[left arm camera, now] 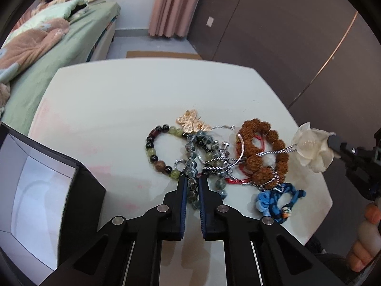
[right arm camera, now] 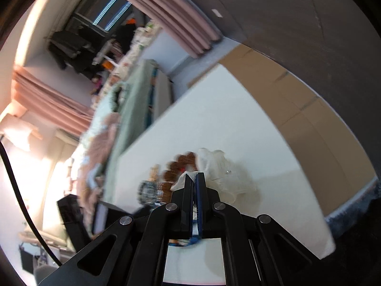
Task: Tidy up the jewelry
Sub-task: 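Grasp the grey beaded chain with the left tool and lift it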
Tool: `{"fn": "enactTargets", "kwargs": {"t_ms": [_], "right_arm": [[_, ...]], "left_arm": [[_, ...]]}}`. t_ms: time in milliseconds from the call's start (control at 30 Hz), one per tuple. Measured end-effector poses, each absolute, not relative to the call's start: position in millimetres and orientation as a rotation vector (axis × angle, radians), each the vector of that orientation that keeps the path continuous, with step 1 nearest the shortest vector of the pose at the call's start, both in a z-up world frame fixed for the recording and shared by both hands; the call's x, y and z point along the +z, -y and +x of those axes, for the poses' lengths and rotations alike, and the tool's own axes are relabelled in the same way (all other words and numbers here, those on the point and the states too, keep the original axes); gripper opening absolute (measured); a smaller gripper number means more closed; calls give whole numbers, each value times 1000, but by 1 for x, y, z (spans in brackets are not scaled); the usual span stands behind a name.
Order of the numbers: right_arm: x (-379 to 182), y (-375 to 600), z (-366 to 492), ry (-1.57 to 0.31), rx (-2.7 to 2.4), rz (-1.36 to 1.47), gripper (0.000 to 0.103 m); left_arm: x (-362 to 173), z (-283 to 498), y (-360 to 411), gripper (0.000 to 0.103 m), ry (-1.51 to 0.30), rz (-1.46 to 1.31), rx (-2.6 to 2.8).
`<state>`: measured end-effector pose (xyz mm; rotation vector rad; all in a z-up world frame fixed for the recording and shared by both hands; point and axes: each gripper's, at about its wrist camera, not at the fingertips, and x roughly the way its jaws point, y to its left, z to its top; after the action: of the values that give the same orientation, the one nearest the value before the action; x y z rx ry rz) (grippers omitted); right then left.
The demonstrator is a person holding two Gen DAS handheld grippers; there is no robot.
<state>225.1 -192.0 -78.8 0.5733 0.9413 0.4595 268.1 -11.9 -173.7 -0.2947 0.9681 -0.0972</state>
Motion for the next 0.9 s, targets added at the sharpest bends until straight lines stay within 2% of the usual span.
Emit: {"fn": "enactTargets", "kwargs": {"t_ms": [200,433,633,733,900], "right_arm": [[-72,165,227,-937,498,515,4],[-113,143,244,-1162,337,374,4],[-107,135,244,-1153,348,354,4],[-90,130,245,-1128,417,400,4],[-24,104,250,-981,538,375,4]], "left_arm": [[-147,262,7,9,-895,-309,-127],[-114,257,-5,9,-826,-364,-149],[-77,253,-5,8,-764,-377,-185],[-54,249,-4,8,-721,-362,-203],[-24,242,-7,8,-661,-358,-213]]}}
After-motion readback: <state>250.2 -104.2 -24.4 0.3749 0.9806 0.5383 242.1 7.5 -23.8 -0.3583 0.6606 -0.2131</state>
